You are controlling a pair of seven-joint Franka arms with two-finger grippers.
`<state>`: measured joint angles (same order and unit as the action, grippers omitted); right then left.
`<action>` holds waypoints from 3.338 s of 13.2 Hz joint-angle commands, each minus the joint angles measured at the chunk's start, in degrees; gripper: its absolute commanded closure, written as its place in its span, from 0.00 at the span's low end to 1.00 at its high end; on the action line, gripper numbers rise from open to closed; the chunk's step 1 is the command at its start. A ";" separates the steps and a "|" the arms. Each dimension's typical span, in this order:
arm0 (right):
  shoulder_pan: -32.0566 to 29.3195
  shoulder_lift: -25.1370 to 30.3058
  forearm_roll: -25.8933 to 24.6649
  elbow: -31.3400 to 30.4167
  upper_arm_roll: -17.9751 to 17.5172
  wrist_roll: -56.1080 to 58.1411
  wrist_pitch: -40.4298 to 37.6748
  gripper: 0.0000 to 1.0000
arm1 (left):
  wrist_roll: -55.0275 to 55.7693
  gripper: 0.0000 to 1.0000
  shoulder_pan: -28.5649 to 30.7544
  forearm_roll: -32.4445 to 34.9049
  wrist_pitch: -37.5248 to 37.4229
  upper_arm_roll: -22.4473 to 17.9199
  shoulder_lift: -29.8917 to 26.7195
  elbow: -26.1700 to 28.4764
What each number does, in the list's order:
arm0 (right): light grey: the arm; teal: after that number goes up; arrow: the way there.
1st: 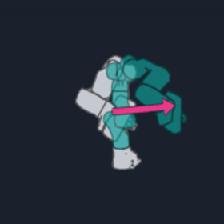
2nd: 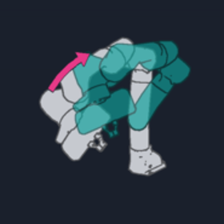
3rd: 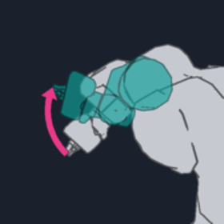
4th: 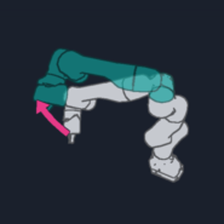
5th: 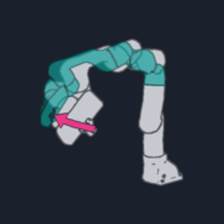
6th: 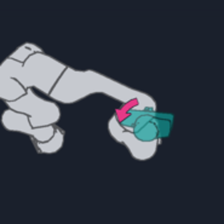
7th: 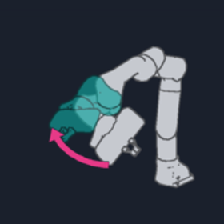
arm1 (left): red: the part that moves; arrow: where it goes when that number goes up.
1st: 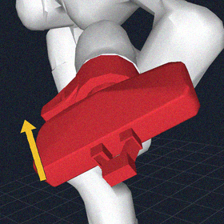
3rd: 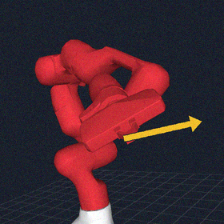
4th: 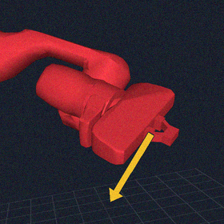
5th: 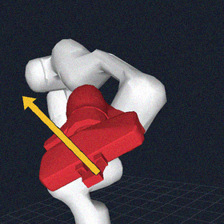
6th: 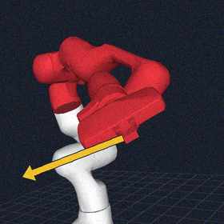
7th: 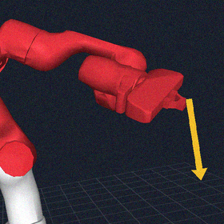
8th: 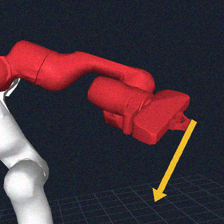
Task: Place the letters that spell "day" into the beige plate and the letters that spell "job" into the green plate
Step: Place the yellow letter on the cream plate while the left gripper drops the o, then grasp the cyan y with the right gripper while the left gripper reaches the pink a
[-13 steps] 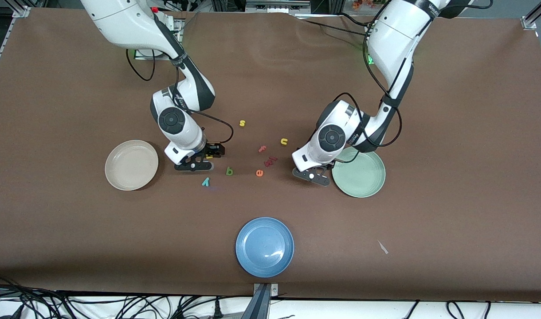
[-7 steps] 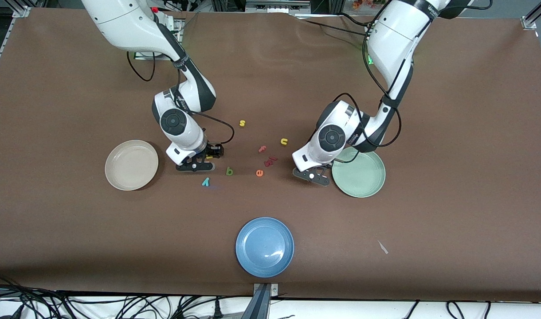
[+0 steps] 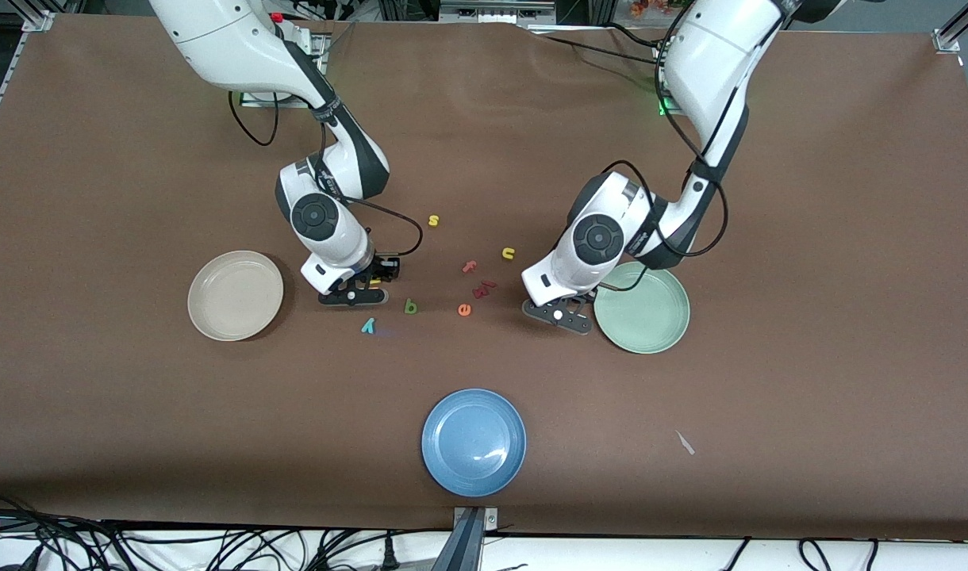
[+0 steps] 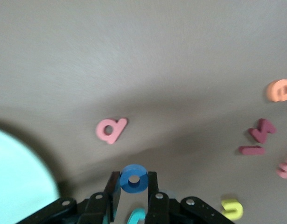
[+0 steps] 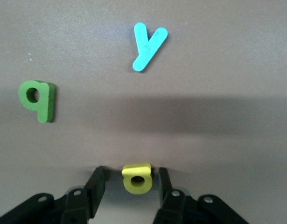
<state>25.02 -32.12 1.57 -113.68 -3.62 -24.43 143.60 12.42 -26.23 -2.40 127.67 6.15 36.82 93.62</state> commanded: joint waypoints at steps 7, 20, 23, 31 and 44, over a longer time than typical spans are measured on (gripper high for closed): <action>0.38 -0.13 0.01 -0.05 0.37 -0.62 0.63 0.74 | -8.89 1.00 7.76 6.18 -8.58 -3.25 -1.85 1.04; -0.15 5.84 0.19 3.20 7.30 5.24 -9.99 0.80 | -8.82 0.00 8.12 5.39 -7.61 -3.17 0.80 -0.54; -0.15 6.46 0.27 2.94 12.48 12.97 -11.93 0.80 | -8.73 0.00 5.94 5.39 -7.52 -2.20 1.41 -5.19; -8.40 4.17 2.02 3.20 18.48 37.51 -11.67 0.01 | -9.70 0.00 4.33 5.57 -4.88 -1.68 0.71 -8.63; -7.00 -3.99 4.76 16.54 3.46 -1.13 -11.85 0.00 | -10.75 0.00 3.99 5.66 -4.54 -1.50 0.62 -8.63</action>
<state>18.31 -32.67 5.41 -101.88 1.46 -21.70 132.10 2.91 -21.94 2.31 123.42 4.67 37.40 85.22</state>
